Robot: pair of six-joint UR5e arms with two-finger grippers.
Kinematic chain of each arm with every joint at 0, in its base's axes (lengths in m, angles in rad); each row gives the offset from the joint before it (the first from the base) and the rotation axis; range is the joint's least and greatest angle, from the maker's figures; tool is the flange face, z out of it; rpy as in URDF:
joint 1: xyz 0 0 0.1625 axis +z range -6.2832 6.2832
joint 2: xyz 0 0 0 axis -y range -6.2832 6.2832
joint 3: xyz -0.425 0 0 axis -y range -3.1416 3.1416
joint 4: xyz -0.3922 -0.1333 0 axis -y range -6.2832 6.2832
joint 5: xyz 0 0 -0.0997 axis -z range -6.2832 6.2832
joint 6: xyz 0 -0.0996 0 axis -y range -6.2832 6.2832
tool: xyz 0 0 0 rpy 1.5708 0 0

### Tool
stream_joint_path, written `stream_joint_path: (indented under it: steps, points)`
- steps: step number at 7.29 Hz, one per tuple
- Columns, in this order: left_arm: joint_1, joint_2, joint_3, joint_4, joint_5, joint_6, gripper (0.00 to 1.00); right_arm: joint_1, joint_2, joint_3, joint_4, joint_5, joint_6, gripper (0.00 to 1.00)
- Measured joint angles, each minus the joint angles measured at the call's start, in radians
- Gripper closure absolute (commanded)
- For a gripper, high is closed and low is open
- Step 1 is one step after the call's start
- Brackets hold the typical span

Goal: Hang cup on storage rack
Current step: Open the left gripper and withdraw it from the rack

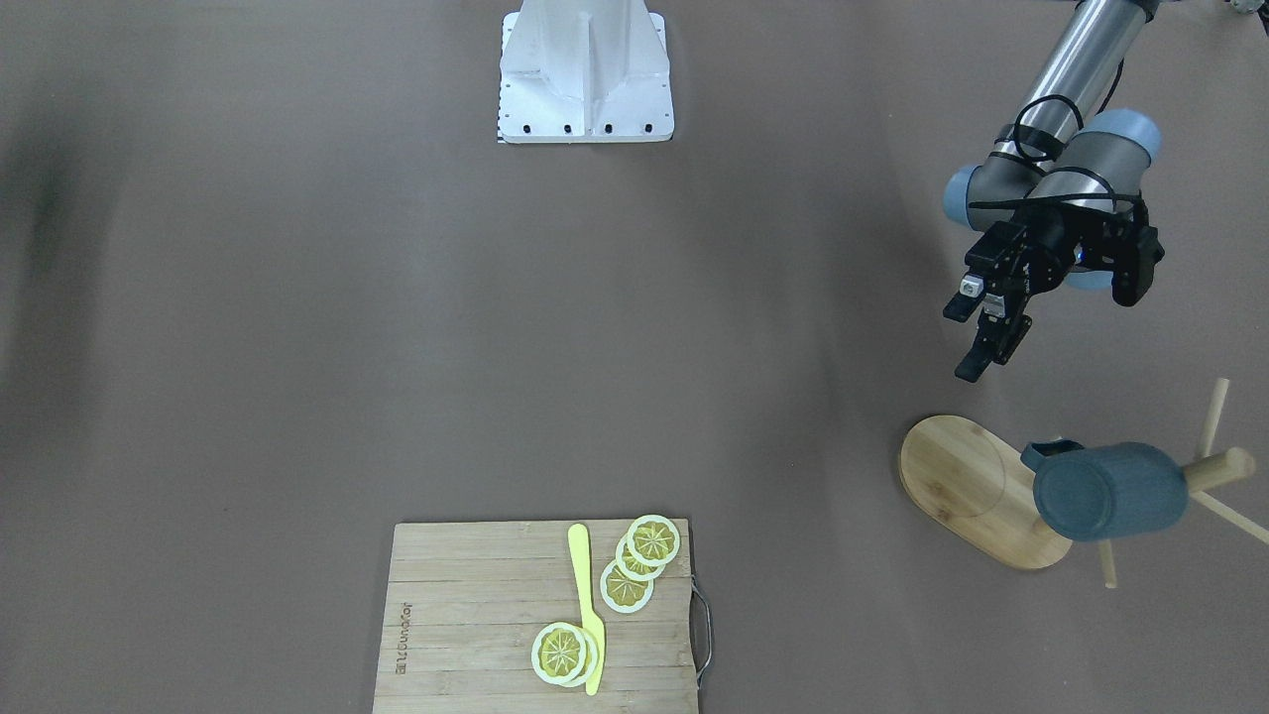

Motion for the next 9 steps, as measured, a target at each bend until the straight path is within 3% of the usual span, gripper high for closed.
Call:
stream_joint_path:
  steps: [4,9]
  points:
    - [-0.002,0.080,-0.084,0.239,-0.013,0.512,0.01,0.000,0.000,-0.001,0.000,0.001,0.000,0.00]
    - [-0.031,0.227,-0.351,0.744,-0.010,0.917,0.01,0.000,0.000,-0.003,0.001,0.001,0.000,0.00]
